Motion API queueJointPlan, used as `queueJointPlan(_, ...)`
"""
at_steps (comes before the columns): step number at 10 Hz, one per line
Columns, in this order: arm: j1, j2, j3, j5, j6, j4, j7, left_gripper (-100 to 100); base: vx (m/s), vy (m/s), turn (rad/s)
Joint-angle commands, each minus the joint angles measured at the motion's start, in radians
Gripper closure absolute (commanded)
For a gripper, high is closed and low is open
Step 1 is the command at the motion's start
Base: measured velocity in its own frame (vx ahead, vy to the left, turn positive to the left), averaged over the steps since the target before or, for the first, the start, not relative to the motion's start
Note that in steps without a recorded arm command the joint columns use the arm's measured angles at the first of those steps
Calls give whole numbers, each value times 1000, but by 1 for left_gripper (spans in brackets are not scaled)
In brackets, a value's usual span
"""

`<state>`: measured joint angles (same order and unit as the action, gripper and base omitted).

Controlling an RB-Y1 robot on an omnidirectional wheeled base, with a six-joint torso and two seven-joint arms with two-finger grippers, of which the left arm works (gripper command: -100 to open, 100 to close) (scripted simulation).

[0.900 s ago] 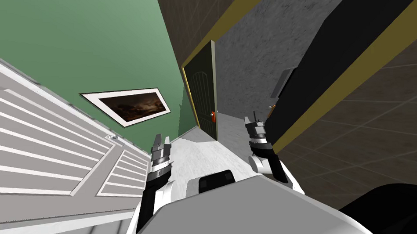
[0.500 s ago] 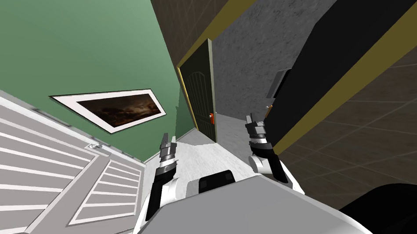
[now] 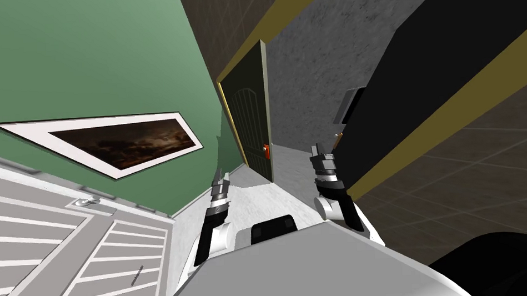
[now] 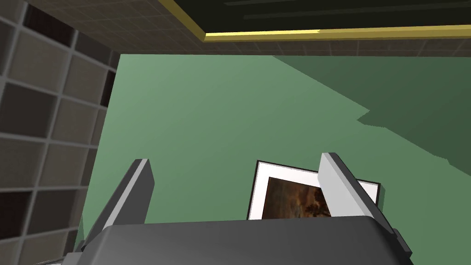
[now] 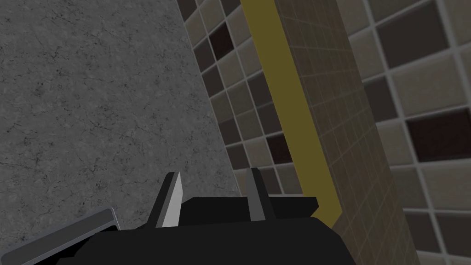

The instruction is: Push the door open

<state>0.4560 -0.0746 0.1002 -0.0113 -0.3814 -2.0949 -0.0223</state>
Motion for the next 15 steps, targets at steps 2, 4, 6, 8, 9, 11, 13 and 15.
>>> queueJointPlan(2,-31,-7,34,-2,9,58,8,-100,124,60,-124)
queueJointPlan(4,-56,-16,60,-2,16,104,17,-100,142,67,-166)
queueJointPlan(6,-74,-21,78,-2,21,136,24,-100,131,61,-93)
queueJointPlan(8,-100,-28,106,-2,29,185,34,-100,127,45,-172)
queueJointPlan(9,-109,-31,116,-2,32,202,37,-100,104,68,-105)
queueJointPlan(11,-127,-36,134,-2,37,235,44,-100,94,58,-95)
queueJointPlan(13,-154,-42,163,-2,45,285,54,-100,127,88,-172)
queueJointPlan(15,-172,-46,182,-2,50,317,61,-100,88,55,-86)
